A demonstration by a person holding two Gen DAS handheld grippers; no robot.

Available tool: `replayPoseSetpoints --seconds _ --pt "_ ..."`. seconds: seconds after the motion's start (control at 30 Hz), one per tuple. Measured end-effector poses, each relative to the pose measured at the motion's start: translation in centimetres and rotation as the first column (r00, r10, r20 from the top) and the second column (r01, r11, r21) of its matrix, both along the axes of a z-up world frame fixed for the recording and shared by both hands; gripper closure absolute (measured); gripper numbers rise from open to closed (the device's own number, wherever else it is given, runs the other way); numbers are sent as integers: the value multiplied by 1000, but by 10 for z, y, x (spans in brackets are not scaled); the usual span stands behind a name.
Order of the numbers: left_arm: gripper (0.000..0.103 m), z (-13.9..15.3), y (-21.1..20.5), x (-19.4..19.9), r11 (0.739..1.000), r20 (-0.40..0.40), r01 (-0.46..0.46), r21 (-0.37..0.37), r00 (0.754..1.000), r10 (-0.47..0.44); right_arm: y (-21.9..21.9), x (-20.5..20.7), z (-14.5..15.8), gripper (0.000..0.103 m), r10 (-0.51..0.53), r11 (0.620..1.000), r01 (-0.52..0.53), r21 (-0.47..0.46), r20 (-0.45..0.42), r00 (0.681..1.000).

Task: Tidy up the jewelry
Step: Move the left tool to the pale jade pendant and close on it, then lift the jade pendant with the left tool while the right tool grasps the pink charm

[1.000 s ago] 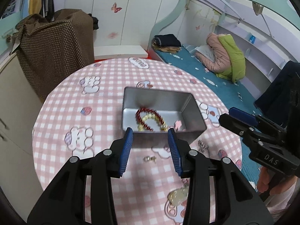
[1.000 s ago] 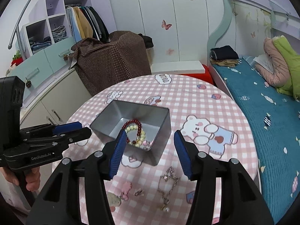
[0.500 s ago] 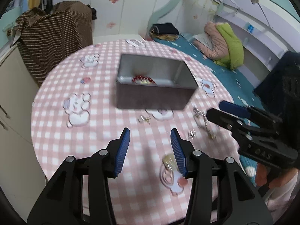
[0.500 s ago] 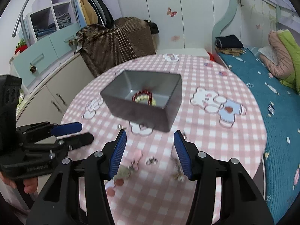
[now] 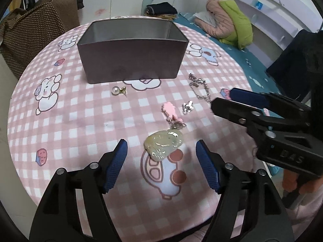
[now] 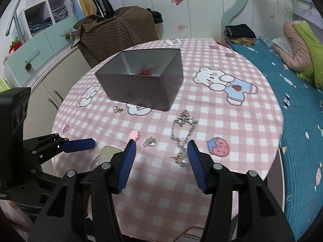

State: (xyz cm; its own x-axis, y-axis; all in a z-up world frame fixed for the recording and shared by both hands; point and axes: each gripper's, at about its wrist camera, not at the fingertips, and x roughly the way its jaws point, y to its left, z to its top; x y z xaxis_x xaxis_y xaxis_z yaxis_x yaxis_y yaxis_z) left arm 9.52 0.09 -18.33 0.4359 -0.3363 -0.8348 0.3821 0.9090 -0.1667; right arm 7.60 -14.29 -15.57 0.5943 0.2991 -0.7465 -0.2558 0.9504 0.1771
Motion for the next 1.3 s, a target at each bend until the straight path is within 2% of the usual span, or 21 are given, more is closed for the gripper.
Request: replayPoseSetpoints --seconds 0.1,0.2,0.27,0.43,0.6,0.7,1.03,1.3 --pt "36 -1 -7 1 1000 25 0 31 1000 -1 -4 1 -2 53 -11 1000 11 -5 -5 1000" --pt "51 -2 -13 -1 995 64 -8 97 998 1 -5 2 -4 53 -10 1000 10 -3 -10 1000" --pt "62 -2 -14 -3 993 80 -7 115 997 -2 -3 3 -5 53 -6 1000 6 -1 -11 1000" --pt "63 -3 -12 -2 994 83 -10 107 997 1 0 3 -5 53 6 1000 -6 2 -14 1000" --pt "68 0 -2 2 997 55 -40 69 998 36 3 1 -2 53 24 1000 -24 13 -3 1000" --pt "72 1 5 2 995 58 -64 74 997 59 9 -1 0 53 60 998 -60 20 3 998" --pt "73 6 25 3 993 59 -110 50 992 108 45 1 -7 75 182 983 -182 27 -22 983" --pt "72 7 34 4 991 60 -127 45 991 124 58 17 -20 80 167 985 -169 -37 -53 985"
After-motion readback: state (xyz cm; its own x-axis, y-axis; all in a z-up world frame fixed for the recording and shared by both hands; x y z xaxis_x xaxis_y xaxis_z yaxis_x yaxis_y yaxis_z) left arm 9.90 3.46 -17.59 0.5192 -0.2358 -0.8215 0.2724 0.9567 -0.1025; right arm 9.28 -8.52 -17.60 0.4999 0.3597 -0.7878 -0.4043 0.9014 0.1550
